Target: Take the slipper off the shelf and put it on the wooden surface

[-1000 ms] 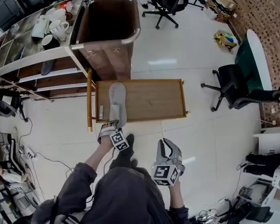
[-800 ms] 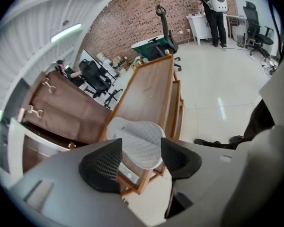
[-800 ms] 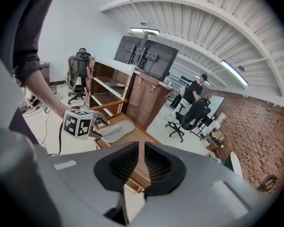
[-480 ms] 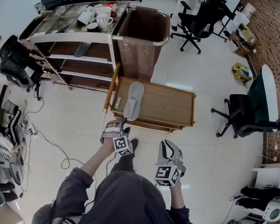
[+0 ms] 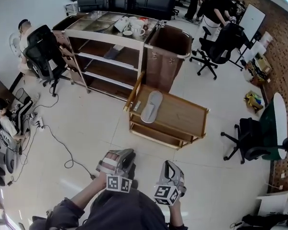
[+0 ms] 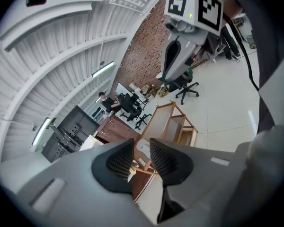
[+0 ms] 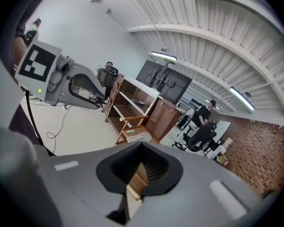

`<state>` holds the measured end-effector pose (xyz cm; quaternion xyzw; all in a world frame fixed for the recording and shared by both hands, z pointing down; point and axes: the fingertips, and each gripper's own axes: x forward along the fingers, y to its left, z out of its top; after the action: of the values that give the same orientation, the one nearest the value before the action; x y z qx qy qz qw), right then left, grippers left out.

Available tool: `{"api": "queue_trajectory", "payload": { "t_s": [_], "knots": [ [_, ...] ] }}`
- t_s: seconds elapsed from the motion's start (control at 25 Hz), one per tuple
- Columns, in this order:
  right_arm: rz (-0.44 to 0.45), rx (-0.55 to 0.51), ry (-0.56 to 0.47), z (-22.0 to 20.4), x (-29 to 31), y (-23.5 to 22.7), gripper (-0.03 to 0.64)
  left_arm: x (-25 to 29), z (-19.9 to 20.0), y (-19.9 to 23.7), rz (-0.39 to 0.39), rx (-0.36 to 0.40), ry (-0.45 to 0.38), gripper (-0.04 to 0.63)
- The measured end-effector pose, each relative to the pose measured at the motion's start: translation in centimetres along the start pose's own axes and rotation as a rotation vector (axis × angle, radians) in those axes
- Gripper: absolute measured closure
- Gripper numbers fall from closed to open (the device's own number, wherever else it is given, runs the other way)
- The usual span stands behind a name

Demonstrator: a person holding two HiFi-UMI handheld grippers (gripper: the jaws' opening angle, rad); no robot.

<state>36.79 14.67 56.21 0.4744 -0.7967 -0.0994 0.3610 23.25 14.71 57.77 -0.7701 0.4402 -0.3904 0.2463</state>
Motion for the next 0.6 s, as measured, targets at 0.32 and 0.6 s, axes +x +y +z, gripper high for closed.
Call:
{"api": "queue_trajectory", "payload": {
  "t_s": [0.32,0.6],
  "knots": [
    [0.008,-0.044,0.027,-0.1,-2.4,2.7,0.615,-3.8,0.8,0.1,-0.044,-0.23,-0.068,0.517],
    [0.009,-0.037,0.012,1.3,-3.6,3.5,0.615,-5.2,0.4,0.4,-0.076,-0.188,-0.066,0.52]
  ]
}}
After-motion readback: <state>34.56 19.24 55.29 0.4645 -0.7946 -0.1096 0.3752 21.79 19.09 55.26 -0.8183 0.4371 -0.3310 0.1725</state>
